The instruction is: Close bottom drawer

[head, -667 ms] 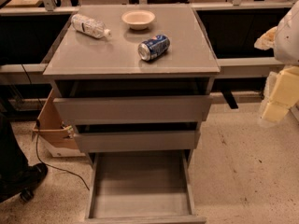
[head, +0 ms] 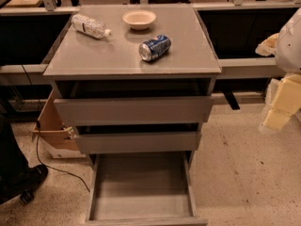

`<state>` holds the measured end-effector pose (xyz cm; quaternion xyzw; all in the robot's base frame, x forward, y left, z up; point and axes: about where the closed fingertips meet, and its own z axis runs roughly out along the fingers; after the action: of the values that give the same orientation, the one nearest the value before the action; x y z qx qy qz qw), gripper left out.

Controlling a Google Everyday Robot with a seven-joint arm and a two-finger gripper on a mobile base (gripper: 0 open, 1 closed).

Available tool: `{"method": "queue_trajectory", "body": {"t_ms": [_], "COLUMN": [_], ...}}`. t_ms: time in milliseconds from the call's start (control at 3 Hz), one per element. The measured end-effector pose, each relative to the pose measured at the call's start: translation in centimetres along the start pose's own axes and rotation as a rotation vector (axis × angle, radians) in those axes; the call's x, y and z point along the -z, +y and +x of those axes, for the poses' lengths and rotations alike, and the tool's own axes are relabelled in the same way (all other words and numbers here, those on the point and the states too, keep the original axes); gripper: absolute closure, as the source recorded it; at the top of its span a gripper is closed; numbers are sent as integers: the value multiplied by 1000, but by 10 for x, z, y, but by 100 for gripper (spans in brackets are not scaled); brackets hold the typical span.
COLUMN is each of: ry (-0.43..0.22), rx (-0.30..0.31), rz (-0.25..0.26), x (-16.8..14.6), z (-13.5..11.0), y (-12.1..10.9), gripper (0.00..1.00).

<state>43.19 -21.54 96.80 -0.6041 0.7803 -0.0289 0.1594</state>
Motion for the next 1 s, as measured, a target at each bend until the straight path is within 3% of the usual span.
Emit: {"method": "queue_trajectory", "body": {"t_ms": [667, 1000], "ry": [-32, 19], "rx": [25, 1], "rz": [-76, -140], "x": [-53, -95], "z": [19, 33], "y": [53, 90], "gripper": [0, 0]}}
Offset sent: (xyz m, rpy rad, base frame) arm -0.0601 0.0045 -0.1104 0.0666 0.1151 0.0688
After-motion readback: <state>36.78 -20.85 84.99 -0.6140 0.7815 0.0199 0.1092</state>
